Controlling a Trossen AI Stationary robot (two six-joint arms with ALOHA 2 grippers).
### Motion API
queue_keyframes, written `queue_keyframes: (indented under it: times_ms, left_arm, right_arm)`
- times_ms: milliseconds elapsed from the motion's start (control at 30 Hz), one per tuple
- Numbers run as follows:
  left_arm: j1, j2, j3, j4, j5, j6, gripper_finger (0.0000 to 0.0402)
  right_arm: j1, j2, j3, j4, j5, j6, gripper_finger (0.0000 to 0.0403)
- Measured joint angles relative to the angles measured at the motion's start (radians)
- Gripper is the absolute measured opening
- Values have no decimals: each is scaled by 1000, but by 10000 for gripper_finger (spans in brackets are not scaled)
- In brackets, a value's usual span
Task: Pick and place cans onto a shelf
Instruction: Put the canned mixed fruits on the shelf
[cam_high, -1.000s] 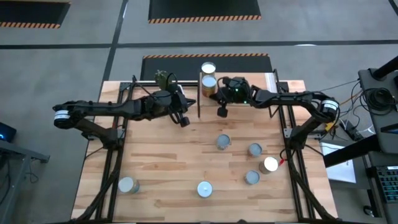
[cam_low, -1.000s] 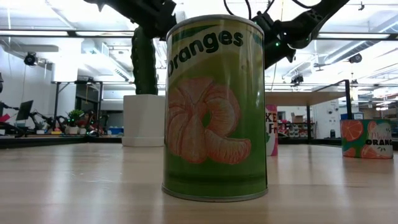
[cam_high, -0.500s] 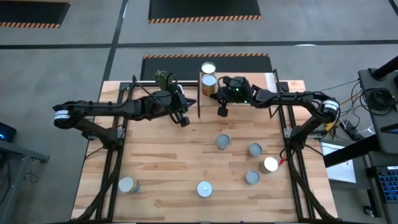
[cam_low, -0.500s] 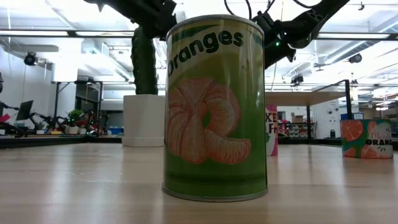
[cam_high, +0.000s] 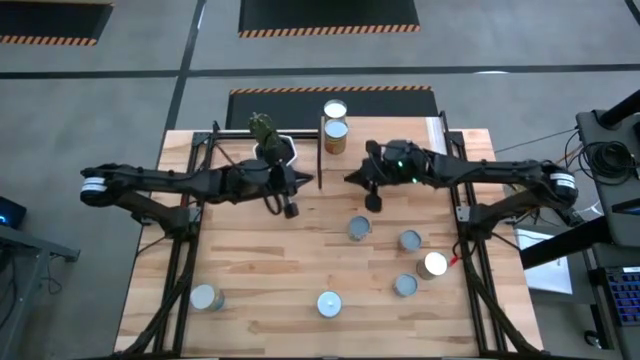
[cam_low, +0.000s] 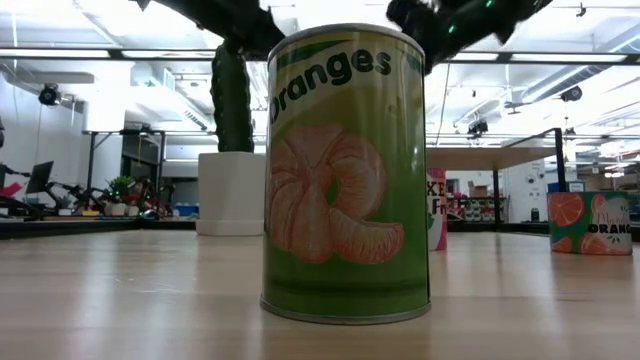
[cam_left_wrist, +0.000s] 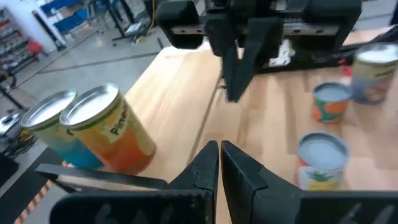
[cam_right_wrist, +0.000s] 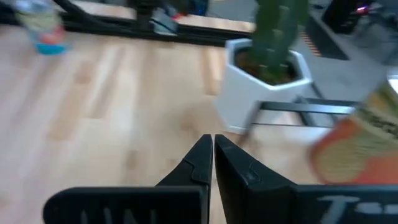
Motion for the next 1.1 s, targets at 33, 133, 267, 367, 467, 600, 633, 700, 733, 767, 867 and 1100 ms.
queue_keyframes:
  times_ms: [33, 133, 267, 367, 467, 600, 633, 700, 733, 767, 867, 1100]
  left_arm:
    - [-11, -16, -13, 1, 0, 0, 1]
    - [-40, -75, -49, 11, 0, 0, 1]
    - [-66, -171, -114, 52, 0, -3, 1]
    - [-70, -233, -161, 54, 0, -14, 1]
    - [-70, -285, -200, 58, 0, -24, 1]
    - [-70, -334, -234, 65, 0, -34, 1]
    - [-70, -340, -236, 69, 0, -37, 1]
    - [-70, -351, -239, 64, 0, -42, 1]
    - [-70, -352, -239, 65, 0, -42, 1]
    - [-70, -352, -236, 64, 0, -42, 1]
    - [-70, -349, -230, 62, 0, -41, 1]
    - [-70, -348, -228, 64, 0, -22, 1]
  right_arm:
    - [22, -12, 0, -14, 0, 24, 9]
    - [88, -35, 0, -51, 0, 87, 9]
    - [177, -39, -1, -69, 39, 164, 9]
    - [247, -31, -2, -103, 133, 206, 9]
    - [307, -21, -2, -154, 199, 243, 9]
    - [363, -22, -2, -262, 268, 328, 9]
    - [375, -23, -2, -299, 281, 354, 9]
    - [395, -24, -3, -361, 291, 400, 9]
    - [402, -24, -4, -382, 292, 422, 9]
    - [410, -25, -8, -397, 295, 443, 9]
    - [432, -25, -33, -408, 320, 480, 9]
    - [462, -25, -96, -393, 412, 495, 9]
